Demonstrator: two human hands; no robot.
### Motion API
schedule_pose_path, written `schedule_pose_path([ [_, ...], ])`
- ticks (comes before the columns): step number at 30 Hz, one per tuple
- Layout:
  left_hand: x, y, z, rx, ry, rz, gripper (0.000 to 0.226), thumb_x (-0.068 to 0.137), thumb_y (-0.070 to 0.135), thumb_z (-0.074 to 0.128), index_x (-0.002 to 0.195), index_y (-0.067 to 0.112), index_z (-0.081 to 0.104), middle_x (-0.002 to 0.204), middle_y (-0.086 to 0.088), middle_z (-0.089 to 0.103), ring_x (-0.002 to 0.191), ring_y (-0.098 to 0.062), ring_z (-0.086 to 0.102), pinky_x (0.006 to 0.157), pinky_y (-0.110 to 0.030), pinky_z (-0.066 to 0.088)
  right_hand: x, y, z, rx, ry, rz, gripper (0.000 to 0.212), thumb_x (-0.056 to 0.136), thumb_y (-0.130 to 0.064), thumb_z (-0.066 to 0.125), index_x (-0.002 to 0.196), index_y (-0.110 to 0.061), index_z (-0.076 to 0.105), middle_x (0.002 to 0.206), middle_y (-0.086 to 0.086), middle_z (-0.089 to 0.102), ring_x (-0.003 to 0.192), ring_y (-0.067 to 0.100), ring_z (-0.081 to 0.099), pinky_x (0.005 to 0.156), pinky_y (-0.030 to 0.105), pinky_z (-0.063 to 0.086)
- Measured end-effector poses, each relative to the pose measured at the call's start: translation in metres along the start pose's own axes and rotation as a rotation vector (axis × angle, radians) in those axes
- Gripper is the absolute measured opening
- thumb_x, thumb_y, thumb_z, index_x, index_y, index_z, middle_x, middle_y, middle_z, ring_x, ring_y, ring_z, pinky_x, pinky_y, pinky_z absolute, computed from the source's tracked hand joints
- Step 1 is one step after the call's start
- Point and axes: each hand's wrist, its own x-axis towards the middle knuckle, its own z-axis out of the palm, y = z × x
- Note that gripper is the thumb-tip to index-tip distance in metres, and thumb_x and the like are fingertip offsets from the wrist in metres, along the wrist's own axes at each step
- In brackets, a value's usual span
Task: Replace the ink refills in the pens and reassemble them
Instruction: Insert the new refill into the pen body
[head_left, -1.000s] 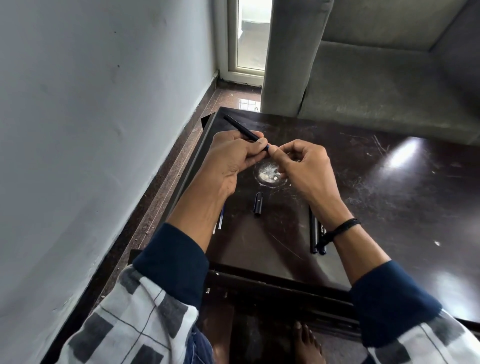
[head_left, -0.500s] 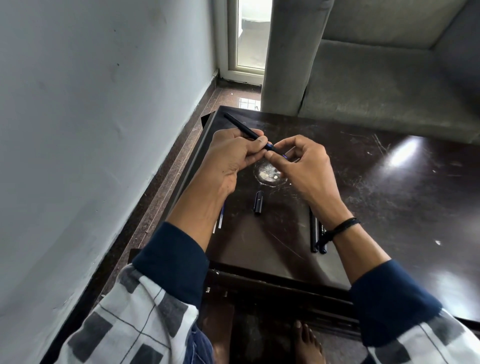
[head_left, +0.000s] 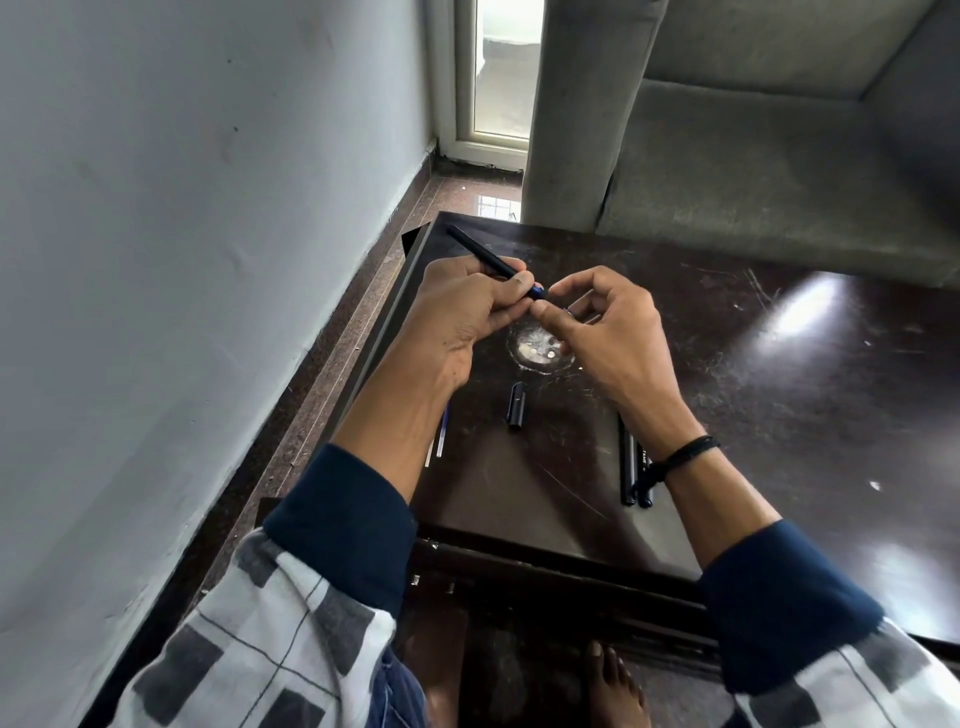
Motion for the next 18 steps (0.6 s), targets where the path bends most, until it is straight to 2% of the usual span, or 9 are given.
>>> schedule_pose_path([
  [4,0.0,-0.0003,0.0009,-0.001,-0.002,-0.004,0.012,0.088,-0.009,0.066,0.1,-0.005,0.069,0.093,-0.016,0.07,0.087,-0.02,0.073,0.074,-0.024,0.062,0.0006,0.0004,-0.0004,-0.002,0.006,0.003,0.015,0.086,-0.031,0.082,0.089,-0.027,0.068,0.081,0.005,0.073,0.077,0.028,0.071,0.069,0.042,0.058],
  [9,0.0001,0.0001,0.0003,0.003,0.005,0.0,0.012,0.089,-0.008,0.066,0.1,-0.005,0.069,0.095,-0.016,0.071,0.089,-0.02,0.072,0.074,-0.023,0.062,-0.0002,0.0002,0.0005,0.002,0.012,-0.001,0.012,0.09,-0.034,0.078,0.088,-0.027,0.069,0.079,0.004,0.073,0.076,0.026,0.071,0.073,0.046,0.059],
  [14,-0.0006,-0.0007,0.0002,0.006,-0.005,0.001,0.01,0.088,-0.008,0.066,0.096,-0.003,0.069,0.093,-0.015,0.071,0.086,-0.018,0.073,0.076,-0.024,0.062,0.0003,0.0007,0.0006,-0.011,0.015,-0.008,0.015,0.086,-0.034,0.081,0.09,-0.027,0.068,0.079,0.004,0.072,0.075,0.025,0.071,0.064,0.034,0.054],
  [18,-0.0003,-0.0003,0.0006,0.006,-0.007,0.005,0.009,0.089,-0.008,0.066,0.095,-0.002,0.069,0.09,-0.013,0.071,0.082,-0.016,0.073,0.076,-0.024,0.062,0.0013,0.0006,-0.0008,-0.013,0.023,-0.007,0.013,0.087,-0.032,0.081,0.089,-0.027,0.069,0.079,0.004,0.072,0.075,0.026,0.071,0.066,0.036,0.056],
])
